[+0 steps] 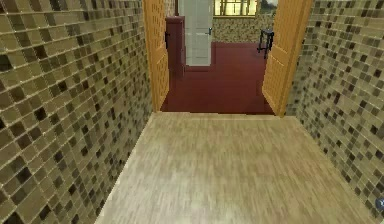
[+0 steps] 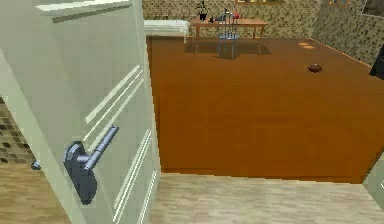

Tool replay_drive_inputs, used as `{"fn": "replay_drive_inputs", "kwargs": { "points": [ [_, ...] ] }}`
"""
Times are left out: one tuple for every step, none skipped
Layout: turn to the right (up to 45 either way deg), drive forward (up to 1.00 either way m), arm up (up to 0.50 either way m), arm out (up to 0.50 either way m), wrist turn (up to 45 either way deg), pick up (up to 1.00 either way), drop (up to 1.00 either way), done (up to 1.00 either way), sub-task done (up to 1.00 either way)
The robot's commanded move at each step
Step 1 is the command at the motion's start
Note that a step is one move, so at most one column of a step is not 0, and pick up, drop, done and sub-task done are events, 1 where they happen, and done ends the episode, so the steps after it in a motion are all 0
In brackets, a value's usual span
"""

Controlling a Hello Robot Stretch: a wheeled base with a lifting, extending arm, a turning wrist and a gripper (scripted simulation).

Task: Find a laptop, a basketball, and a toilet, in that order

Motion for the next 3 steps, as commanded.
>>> {"fn": "replay_drive_inputs", "kwargs": {
  "points": [
    [3.0, 0.00, 0.00, 0.00, 0.0, 0.00, 0.00, 0.00, 0.00],
    [0.0, 0.65, 0.00, 0.00, 0.0, 0.00, 0.00, 0.00, 0.00],
    [9.0, 0.00, 0.00, 0.00, 0.0, 0.00, 0.00, 0.00, 0.00]
  ]
}}
